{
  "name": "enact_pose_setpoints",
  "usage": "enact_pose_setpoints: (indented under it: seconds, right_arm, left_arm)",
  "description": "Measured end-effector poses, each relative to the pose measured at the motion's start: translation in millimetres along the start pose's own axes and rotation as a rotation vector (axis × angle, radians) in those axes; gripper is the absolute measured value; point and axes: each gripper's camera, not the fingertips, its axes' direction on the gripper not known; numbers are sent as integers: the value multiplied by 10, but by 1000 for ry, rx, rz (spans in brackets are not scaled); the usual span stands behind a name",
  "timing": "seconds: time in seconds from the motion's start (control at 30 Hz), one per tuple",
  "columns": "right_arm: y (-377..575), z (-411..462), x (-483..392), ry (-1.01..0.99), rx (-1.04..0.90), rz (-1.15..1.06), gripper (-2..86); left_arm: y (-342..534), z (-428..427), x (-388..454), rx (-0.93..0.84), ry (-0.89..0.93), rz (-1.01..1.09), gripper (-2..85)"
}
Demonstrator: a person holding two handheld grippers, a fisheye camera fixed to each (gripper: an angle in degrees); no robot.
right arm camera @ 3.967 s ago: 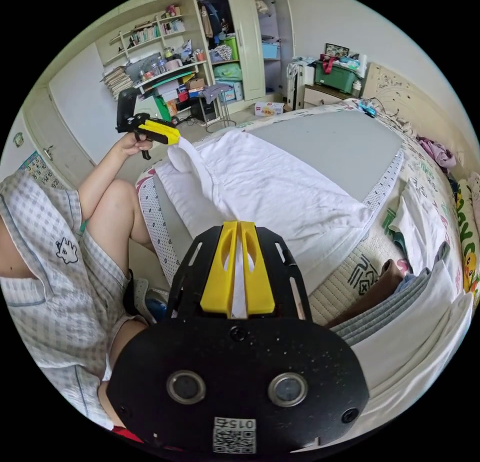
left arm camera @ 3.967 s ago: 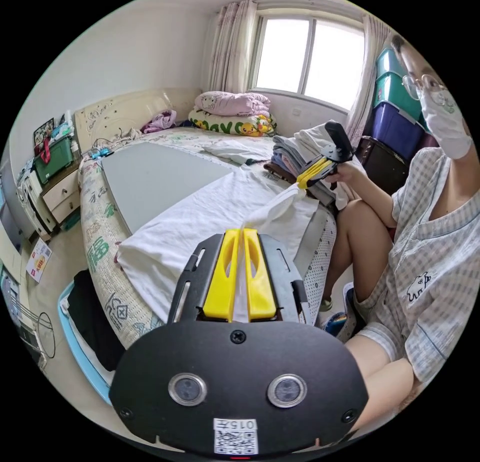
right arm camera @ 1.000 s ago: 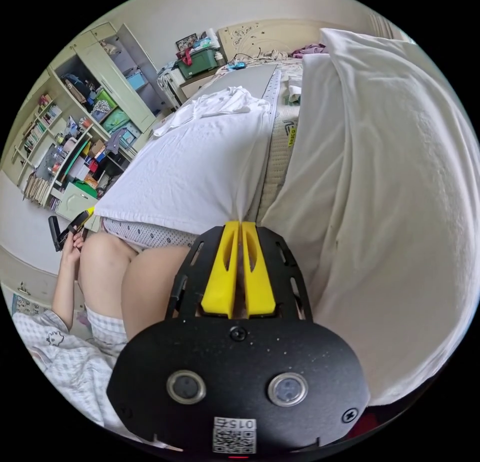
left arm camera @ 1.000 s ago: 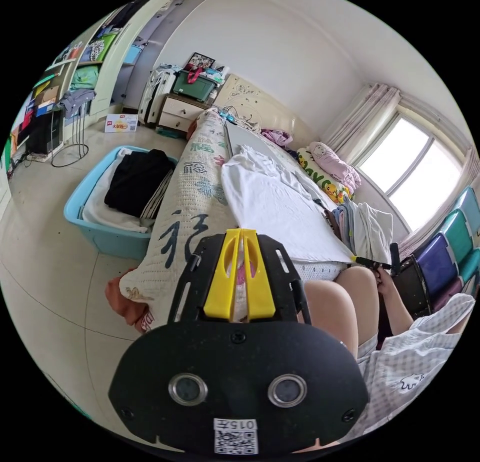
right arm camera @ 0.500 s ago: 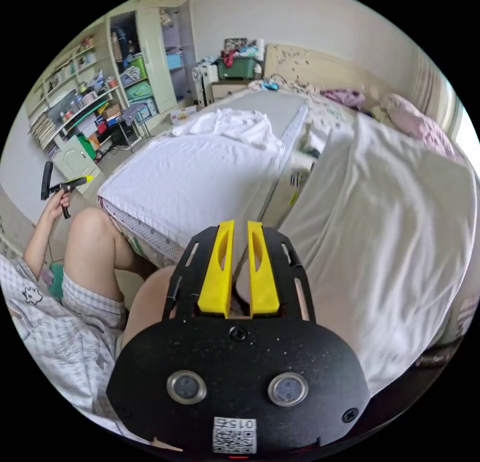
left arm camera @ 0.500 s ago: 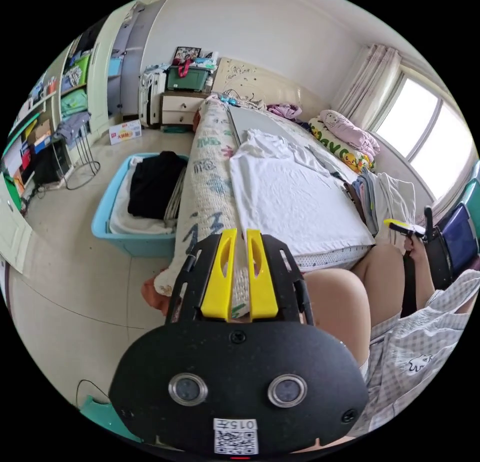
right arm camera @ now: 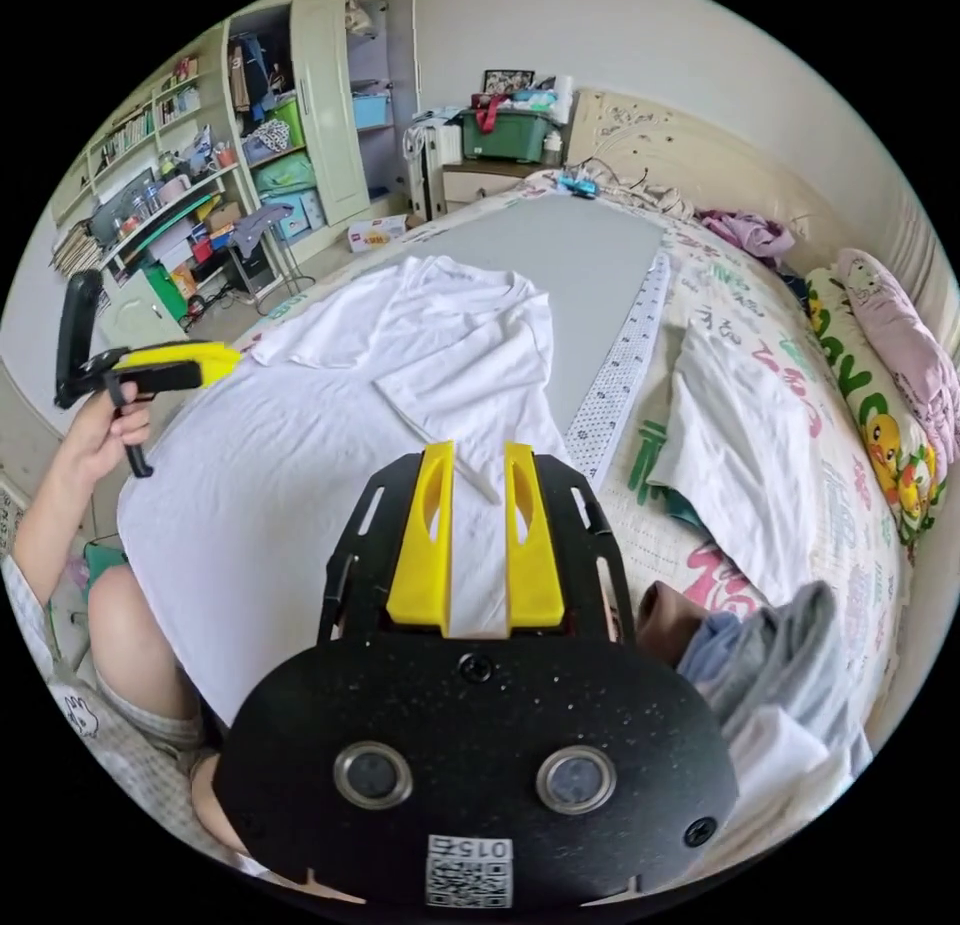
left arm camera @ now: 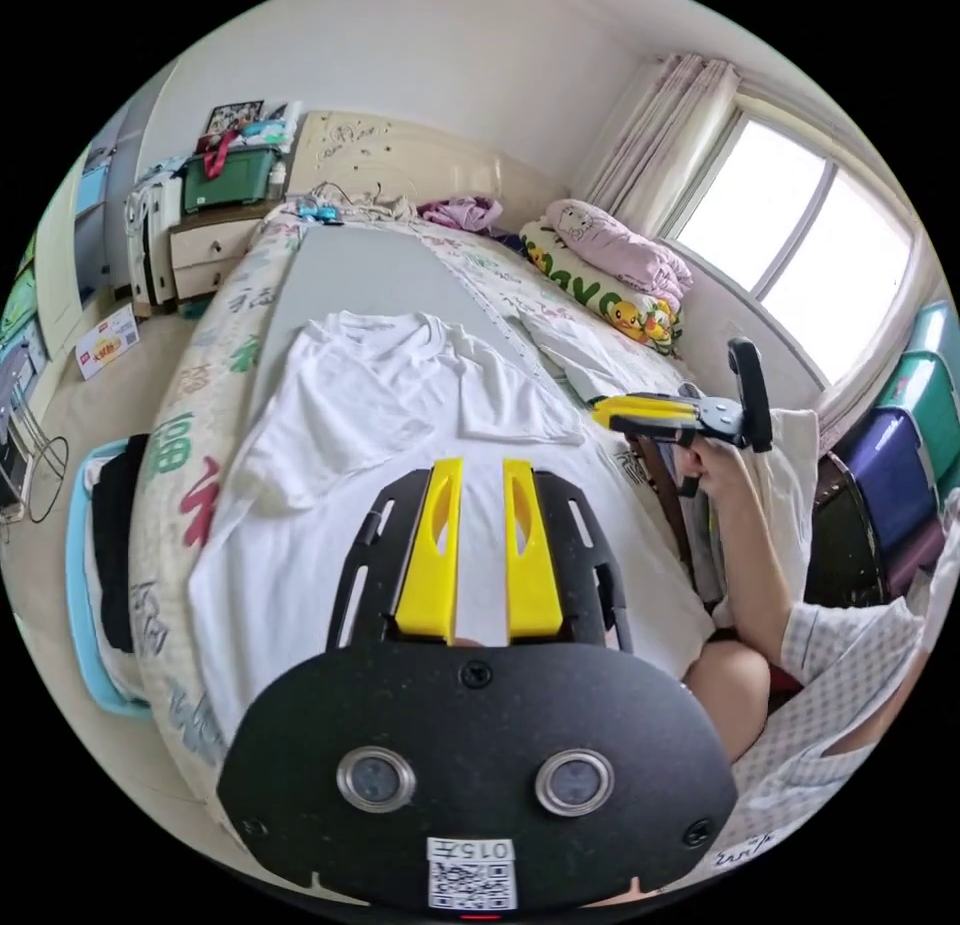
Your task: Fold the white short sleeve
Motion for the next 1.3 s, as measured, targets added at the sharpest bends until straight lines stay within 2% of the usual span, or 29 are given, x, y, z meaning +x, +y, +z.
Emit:
enact_pose_setpoints:
  seconds: [0.2,0.33,0.53,0.67,0.87,1.03,1.3]
  right_arm:
    - [96,164,168,-140,6,-70,84]
    - [104,248,176,-101,-37,-107,82]
    - [84,424,240,-102,-27,-70,55]
    - [78,403,284,-71,-2,-15,9]
    - [177,55,596,-97,231,201,-2]
    - [165,10,641,47,266,308,0]
    - [18,256,670,346,117,399,-3]
  left_arm:
    - [-542,1146,-41,-108,11,-62,78]
    - [-647,1630,-11,-178,-24,-79,80]
    - [-622,1875,138,-199,-164,-38,35]
    - [-662,1900,192,-205,-174,-16,1]
    - [-1188,1838,477,-85,-170,52,-7]
    - [-1811,2253,989,37,-67,128,-7]
    - [-2118,3536,1415,14,39,212,-7]
